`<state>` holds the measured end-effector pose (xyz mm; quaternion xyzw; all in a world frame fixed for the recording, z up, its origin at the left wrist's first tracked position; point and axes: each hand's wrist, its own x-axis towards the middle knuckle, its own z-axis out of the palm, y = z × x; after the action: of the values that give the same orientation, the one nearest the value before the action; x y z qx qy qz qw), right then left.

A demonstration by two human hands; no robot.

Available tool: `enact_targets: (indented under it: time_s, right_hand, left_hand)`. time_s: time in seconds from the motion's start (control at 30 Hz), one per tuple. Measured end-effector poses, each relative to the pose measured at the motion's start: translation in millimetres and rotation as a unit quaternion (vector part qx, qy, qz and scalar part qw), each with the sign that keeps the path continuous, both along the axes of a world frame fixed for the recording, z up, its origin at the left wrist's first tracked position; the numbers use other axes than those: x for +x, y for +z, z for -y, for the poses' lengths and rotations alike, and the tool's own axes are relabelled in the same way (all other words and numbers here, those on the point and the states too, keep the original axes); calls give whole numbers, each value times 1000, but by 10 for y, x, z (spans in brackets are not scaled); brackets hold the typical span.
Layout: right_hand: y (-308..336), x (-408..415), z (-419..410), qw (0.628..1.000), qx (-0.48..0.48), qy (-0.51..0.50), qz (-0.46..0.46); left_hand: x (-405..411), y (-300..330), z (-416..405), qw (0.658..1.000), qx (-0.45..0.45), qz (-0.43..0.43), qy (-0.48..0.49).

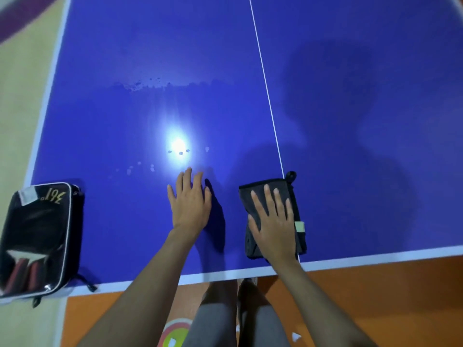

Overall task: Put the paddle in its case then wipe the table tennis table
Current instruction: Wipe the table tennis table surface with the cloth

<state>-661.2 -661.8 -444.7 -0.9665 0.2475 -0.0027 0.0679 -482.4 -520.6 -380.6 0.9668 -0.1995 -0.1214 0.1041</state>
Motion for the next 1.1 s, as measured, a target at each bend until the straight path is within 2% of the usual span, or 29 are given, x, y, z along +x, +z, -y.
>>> enact_targets:
  time_s: [0.2,0.33,0.63,0.83,1.1]
  right_hand:
    - [-5,-727,-453,1000,18,5,-8]
    - [13,-765,-505,999,27,-17,-10]
    - [38,-66,-294,998,38,-52,3]
    - [-5,554,-79,997,29,-67,32]
    - [11,1169,76,997,-5,-78,20]
  left_hand:
    - [-398,105,-251,998,-44,-41,22]
    - [-545,205,-445,997,-61,-40,30]
    - [-539,418,-797,993,-88,-31,73]
    - [-223,380,-975,989,-106,-47,96]
    - [232,288,-1184,977,-157,-66,128]
